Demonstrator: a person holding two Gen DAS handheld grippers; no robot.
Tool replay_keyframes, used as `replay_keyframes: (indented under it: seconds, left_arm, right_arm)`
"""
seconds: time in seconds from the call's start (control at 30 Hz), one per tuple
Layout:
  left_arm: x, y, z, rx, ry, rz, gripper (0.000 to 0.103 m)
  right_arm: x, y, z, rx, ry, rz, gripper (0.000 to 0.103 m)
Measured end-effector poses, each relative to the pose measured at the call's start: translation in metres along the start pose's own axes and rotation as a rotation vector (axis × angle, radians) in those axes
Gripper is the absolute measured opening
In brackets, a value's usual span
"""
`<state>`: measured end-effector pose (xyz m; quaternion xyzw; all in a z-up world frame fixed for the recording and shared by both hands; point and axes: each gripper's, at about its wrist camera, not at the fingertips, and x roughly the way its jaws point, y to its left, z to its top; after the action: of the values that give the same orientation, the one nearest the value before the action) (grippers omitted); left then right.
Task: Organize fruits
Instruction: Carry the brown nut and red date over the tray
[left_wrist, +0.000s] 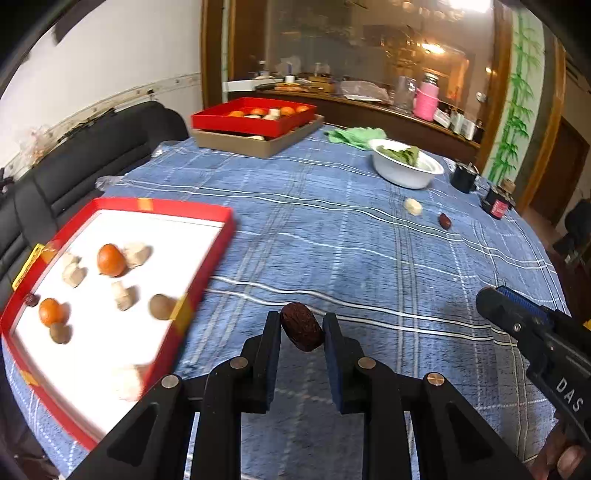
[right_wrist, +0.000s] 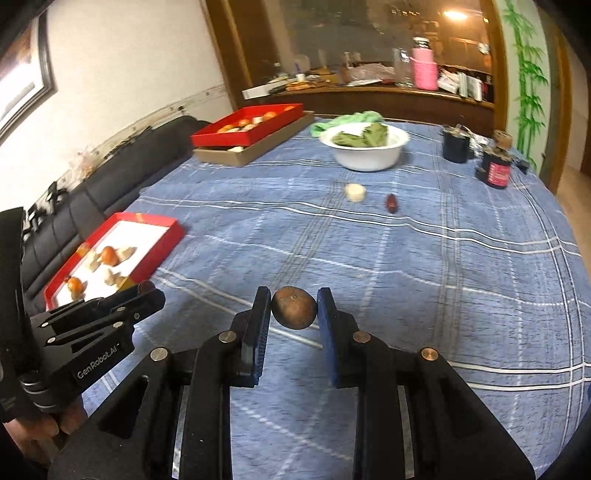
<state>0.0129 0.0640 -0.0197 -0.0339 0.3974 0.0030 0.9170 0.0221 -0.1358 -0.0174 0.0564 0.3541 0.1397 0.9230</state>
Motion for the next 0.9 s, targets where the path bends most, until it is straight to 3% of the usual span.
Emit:
replay_keyframes:
  seconds: [0.57,0.9]
  left_arm:
    - [-0.024,0.071,-0.009,-0.102,-0.021,0.083,0.022]
    - [-0.025,0.118,-0.012,-0.187,-0.013,0.139,0.022]
  right_arm:
    - [0.011,0.092,-0.001,-0.139,0.02,0.119,0.025]
    - [0.021,0.128,0.0,-0.193,0.033,0.168,0.025]
